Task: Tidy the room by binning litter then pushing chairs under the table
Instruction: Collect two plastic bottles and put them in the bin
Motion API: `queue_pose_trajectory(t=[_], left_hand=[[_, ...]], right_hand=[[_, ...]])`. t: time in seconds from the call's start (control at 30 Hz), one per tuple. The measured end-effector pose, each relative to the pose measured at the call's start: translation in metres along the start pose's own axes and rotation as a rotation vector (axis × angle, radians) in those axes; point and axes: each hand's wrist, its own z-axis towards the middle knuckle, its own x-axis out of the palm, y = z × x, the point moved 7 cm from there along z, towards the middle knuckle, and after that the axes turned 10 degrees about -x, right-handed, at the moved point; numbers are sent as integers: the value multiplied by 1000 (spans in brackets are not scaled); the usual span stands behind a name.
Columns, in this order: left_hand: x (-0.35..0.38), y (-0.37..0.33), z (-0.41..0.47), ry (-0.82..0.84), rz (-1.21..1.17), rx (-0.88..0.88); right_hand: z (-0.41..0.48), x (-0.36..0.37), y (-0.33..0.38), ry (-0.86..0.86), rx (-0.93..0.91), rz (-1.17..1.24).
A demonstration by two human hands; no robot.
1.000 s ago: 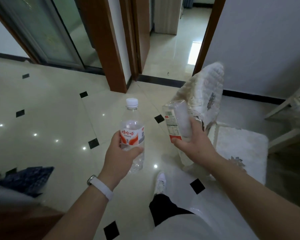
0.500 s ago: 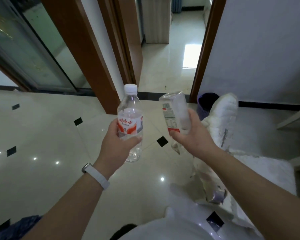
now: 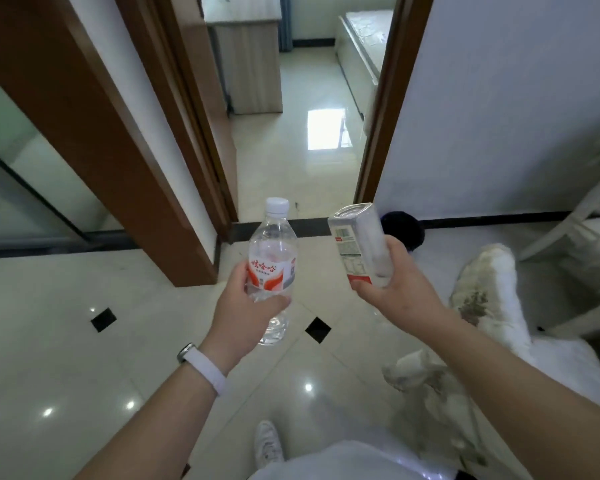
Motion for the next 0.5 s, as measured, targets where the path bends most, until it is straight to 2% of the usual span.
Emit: queue_pose_trajectory(t=[0.23, 0.5], left_hand=[[-18, -44, 106, 157, 44, 68], [45, -63, 205, 321, 134, 58]], right_hand=[[61, 3, 25, -152, 83, -64], [106, -27, -39, -307, 303, -26]])
